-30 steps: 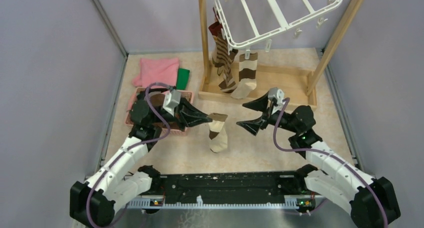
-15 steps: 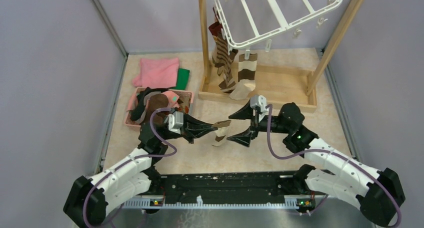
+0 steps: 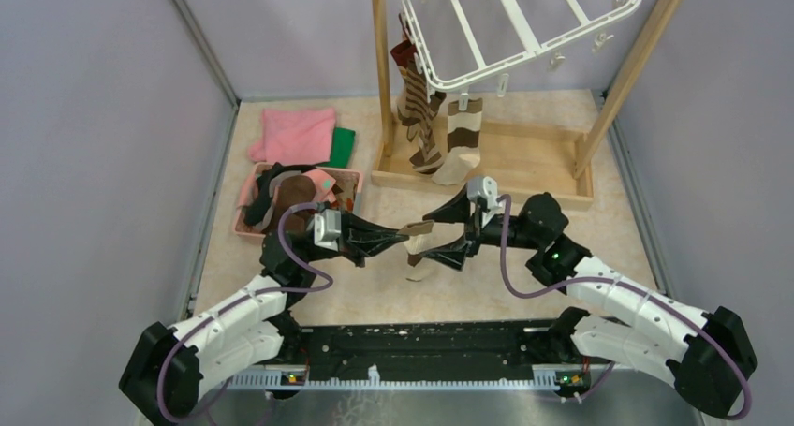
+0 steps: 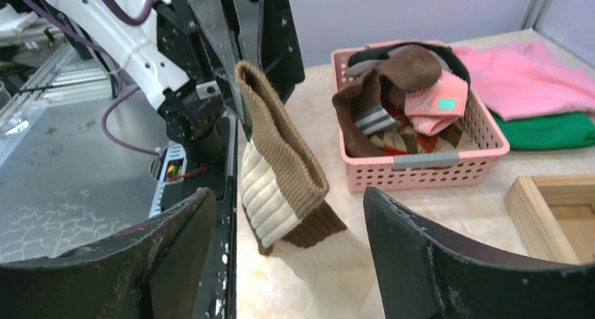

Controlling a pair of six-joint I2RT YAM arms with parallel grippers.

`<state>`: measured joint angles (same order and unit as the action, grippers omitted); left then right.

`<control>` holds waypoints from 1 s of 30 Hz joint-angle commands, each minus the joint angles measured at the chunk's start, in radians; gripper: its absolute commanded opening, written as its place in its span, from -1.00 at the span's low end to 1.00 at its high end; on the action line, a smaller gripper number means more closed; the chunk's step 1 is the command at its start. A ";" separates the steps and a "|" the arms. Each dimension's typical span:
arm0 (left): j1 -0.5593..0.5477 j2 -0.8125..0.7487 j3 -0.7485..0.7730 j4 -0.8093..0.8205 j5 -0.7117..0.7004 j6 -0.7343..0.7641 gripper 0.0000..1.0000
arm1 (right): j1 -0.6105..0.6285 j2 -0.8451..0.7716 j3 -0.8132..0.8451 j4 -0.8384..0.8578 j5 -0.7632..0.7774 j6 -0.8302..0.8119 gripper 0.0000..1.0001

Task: Clip the socks to the hanger
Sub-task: Pick up the sock from the bin.

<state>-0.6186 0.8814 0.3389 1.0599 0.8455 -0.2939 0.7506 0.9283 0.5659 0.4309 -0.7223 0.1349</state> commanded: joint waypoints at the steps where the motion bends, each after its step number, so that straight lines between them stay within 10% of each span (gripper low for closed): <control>1: -0.008 0.009 -0.008 0.128 -0.013 -0.023 -1.00 | 0.012 -0.006 0.025 0.151 0.011 0.058 0.46; 10: -0.010 0.024 0.023 0.036 -0.052 -0.016 -0.82 | 0.011 -0.015 0.042 0.114 0.027 0.052 -1.00; 13: -0.008 -0.010 0.072 -0.199 -0.056 0.080 -0.37 | 0.011 -0.070 0.064 -0.017 0.050 -0.071 -1.00; 16: -0.009 -0.071 0.130 -0.434 -0.080 0.231 0.84 | 0.011 -0.120 0.115 -0.238 0.076 -0.293 -1.00; 17: -0.009 -0.089 0.142 -0.477 -0.090 0.266 0.96 | 0.011 -0.128 0.134 -0.304 0.084 -0.351 -1.00; 24: -0.009 -0.149 0.167 -0.542 -0.031 0.365 0.98 | 0.012 -0.159 0.163 -0.464 0.024 -0.559 -1.00; 30: -0.013 -0.066 0.233 -0.493 0.092 0.317 0.55 | 0.012 -0.168 0.169 -0.473 0.014 -0.585 -1.00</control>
<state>-0.6235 0.7620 0.4980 0.5255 0.8272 0.0284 0.7525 0.7723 0.7082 -0.0208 -0.6827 -0.3798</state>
